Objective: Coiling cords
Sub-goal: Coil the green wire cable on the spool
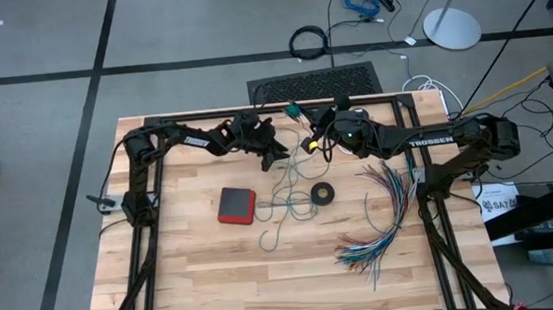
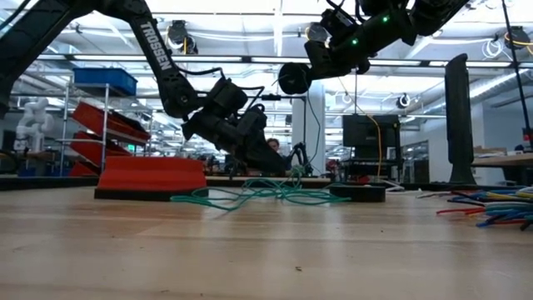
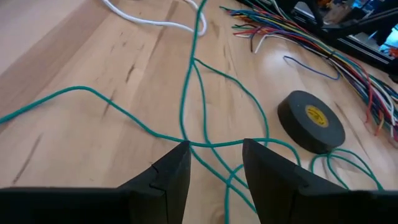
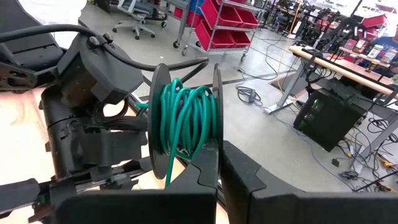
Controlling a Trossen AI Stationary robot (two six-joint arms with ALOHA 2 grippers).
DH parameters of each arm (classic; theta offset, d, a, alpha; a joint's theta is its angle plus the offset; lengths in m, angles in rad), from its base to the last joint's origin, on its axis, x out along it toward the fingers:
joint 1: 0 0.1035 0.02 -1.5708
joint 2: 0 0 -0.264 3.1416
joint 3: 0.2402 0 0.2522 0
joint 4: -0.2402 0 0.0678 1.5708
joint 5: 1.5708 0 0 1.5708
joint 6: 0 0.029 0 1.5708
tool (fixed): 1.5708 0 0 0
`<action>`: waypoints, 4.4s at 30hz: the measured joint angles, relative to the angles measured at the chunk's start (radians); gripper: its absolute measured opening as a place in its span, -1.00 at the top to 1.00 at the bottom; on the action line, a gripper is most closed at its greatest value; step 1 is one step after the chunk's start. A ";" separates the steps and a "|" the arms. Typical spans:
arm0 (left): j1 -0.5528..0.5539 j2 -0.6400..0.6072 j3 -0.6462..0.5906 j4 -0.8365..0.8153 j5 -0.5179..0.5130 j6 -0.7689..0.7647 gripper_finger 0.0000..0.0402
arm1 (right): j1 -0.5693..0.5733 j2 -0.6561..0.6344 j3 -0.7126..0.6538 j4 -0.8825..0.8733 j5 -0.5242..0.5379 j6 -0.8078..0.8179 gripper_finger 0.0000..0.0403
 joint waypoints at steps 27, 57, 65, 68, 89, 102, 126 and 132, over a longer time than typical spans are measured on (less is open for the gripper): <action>-0.053 -0.189 0.001 -0.172 -0.068 0.106 0.24 | 0.000 0.000 0.000 0.000 0.000 0.000 1.00; -0.080 -0.177 0.000 -0.078 -0.174 0.131 0.24 | 0.000 0.000 0.000 0.058 0.000 0.059 1.00; -0.079 -0.177 0.000 -0.078 -0.174 0.133 0.24 | 0.000 0.000 0.000 0.148 0.000 0.062 1.00; -0.072 -0.177 0.000 -0.077 -0.175 0.138 0.24 | 0.002 0.000 0.000 0.181 0.000 0.027 1.00; -0.012 -0.347 0.000 -0.211 -0.057 0.195 0.24 | 0.020 0.000 0.000 0.335 0.000 -0.041 1.00; -0.011 -0.368 0.000 -0.289 -0.184 0.288 0.24 | 0.020 0.000 0.000 0.338 -0.025 -0.066 1.00; 0.040 -0.261 0.000 -0.122 0.019 0.194 0.24 | 0.020 0.000 0.000 0.419 -0.052 -0.064 1.00; 0.090 -0.261 0.000 -0.138 0.124 0.157 0.24 | 0.020 0.000 0.000 0.414 -0.053 -0.064 1.00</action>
